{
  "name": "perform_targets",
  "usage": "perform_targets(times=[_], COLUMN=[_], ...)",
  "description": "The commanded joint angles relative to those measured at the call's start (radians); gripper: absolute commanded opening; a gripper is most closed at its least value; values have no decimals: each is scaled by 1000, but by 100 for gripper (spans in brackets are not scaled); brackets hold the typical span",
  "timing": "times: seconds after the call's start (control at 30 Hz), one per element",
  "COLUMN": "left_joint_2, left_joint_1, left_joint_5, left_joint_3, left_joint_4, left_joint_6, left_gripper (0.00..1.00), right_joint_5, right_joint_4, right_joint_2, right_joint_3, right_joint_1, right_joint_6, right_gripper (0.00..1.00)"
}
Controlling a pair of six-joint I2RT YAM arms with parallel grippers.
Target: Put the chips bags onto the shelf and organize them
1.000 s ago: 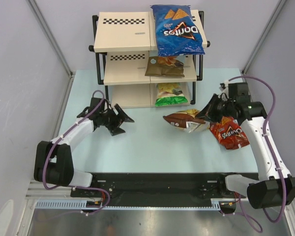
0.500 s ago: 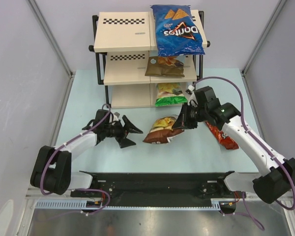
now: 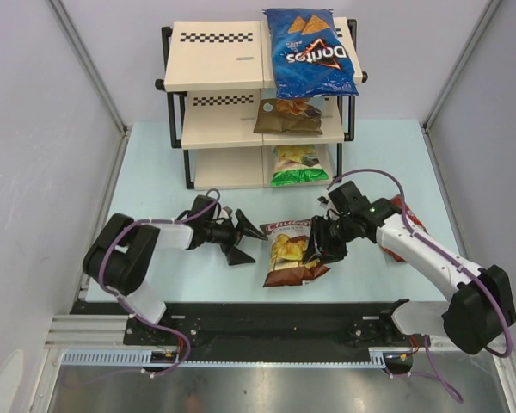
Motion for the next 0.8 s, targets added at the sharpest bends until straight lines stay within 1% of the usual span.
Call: perform_targets(times=[0.0, 0.03, 0.1, 0.23, 0.27, 0.43, 0.57, 0.77], left_joint_2=[59, 70, 98, 127, 135, 173, 197, 246], left_joint_1=[-45, -48, -60, -74, -79, -103, -136, -203], left_joint_5=[62, 67, 77, 107, 111, 127, 143, 163], left_joint_3=[77, 100, 123, 118, 121, 164, 187, 194], left_joint_4=[87, 86, 95, 202, 207, 178, 161, 230], left_joint_6=[-59, -60, -71, -139, -148, -136, -131, -177], left_gripper=[90, 90, 91, 91, 92, 92, 92, 91], right_joint_5=[-47, -47, -54, -47, -50, -64, -93, -110], right_joint_4=[20, 20, 14, 8, 8, 9, 21, 31], right_joint_2=[23, 23, 27, 29, 32, 61, 96, 122], right_joint_3=[0, 0, 0, 0, 0, 0, 0, 0], right_joint_1=[3, 3, -4, -20, -30, -43, -41, -38], right_joint_6=[-7, -7, -7, -16, -22, -45, -52, -64], right_gripper=[52, 59, 66, 71, 73, 75, 75, 75])
